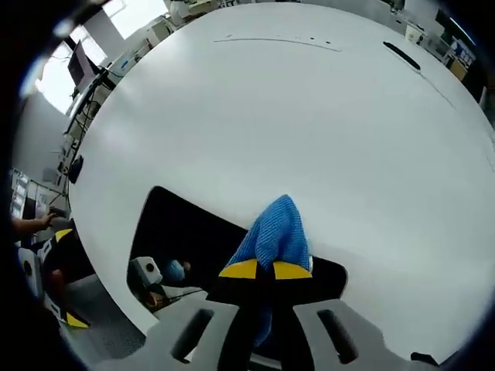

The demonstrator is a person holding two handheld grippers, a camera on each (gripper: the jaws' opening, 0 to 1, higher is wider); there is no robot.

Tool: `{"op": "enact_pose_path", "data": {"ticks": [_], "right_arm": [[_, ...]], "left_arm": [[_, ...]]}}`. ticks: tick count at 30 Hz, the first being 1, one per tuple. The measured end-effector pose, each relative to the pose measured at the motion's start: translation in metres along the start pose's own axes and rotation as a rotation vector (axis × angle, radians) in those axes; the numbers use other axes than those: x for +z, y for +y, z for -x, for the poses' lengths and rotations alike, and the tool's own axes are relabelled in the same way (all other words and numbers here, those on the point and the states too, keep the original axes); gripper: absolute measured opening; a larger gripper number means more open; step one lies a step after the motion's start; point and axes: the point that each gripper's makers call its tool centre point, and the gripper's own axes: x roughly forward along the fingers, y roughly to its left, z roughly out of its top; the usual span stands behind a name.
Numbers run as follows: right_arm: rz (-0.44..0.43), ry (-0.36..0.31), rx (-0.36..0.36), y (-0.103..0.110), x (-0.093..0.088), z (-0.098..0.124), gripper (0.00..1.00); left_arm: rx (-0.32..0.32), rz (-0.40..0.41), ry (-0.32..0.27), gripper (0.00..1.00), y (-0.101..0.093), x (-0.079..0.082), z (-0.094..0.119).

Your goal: Wipe the mirror surface with the cleaning cloth until all visible marks leave the cleaned area.

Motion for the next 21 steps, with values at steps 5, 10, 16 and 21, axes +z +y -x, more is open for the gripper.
{"op": "enact_pose_path", "data": {"ticks": [5,10,16,21], "right_arm": [[0.002,0.001,-0.003,-0.005,0.0023,-0.0035,0.0],[0.008,0.007,-0.011,-0.0054,-0.0035,0.0024,0.0],[0.009,0.01,-0.025,-0.003,-0.0039,0.0025,0.0],[0.016,0.005,-0.049,-0.0017,-0.0067,0.0051,0.0]], "left_arm": [[0.007,0.005,-0.006,0.96,0.0013,0.0008,0.0003],[0.005,0.007,-0.002,0.99,0.0007,0.0006,-0.0001],[0.007,0.006,-0.009,0.99,0.0009,0.0019,0.0002],[0.011,0.004,-0.014,0.99,0.002,0.0029,-0.0001]]}}
